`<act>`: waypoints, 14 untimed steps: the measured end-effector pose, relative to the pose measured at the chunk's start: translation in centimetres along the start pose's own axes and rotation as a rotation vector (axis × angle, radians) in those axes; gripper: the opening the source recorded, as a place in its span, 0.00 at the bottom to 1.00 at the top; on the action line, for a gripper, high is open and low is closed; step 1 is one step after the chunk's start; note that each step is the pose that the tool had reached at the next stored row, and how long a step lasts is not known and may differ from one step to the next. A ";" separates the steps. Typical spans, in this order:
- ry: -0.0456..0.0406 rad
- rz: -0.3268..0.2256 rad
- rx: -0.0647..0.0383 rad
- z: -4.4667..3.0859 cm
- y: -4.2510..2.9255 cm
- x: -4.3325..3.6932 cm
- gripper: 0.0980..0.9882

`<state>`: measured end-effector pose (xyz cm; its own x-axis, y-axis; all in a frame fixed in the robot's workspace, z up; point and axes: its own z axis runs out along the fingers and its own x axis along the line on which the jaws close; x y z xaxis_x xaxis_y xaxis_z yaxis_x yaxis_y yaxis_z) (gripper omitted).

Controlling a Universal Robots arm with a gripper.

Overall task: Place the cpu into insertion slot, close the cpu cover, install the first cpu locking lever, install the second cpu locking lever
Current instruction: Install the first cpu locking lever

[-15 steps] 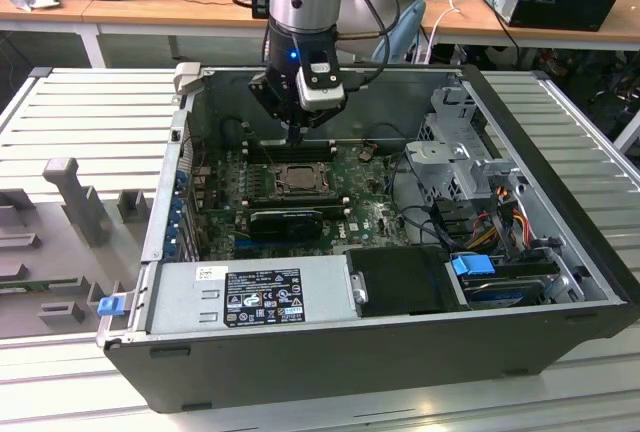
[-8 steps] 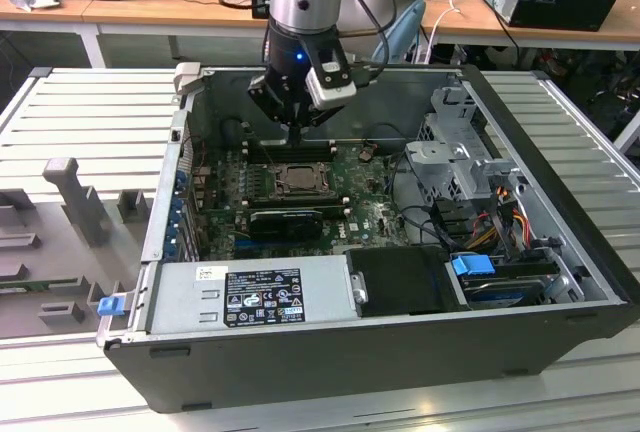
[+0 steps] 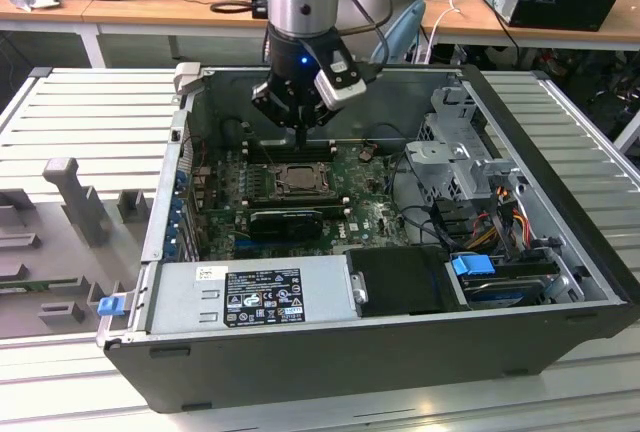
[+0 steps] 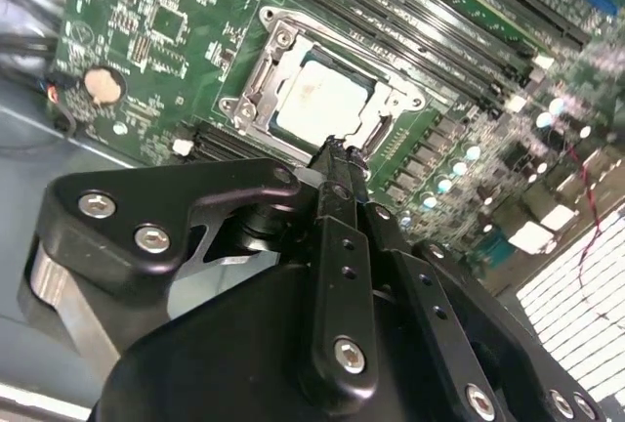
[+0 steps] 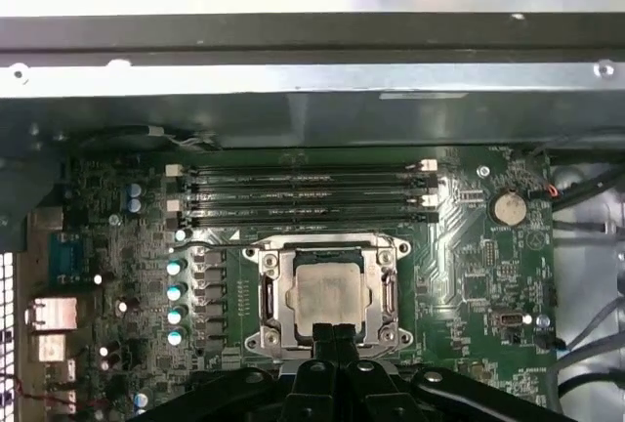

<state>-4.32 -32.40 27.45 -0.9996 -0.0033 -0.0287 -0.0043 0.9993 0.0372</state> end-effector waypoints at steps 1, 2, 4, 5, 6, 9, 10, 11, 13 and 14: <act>0.0007 -0.018 -0.001 0.05 0.00 0.00 0.01; 0.0013 -0.036 -0.001 0.09 0.00 0.00 0.01; 0.0026 -0.066 -0.002 0.14 -0.01 0.01 0.01; 0.0029 -0.074 -0.002 0.15 -0.01 0.05 0.01; 0.0028 -0.078 -0.002 0.17 -0.01 0.17 0.01; 0.0015 -0.080 -0.002 0.17 0.00 1.18 0.01; 0.0009 -0.080 -0.002 0.18 0.00 1.48 0.01; -0.0007 -0.080 -0.002 0.22 0.00 1.99 0.01; -0.0043 -0.082 -0.002 0.44 -0.01 2.84 0.01; -0.0054 -0.083 -0.003 0.53 -0.01 3.17 0.01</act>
<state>-7.47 -32.40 26.83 -0.9956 -0.0859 -0.0372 -0.0873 0.9955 0.0370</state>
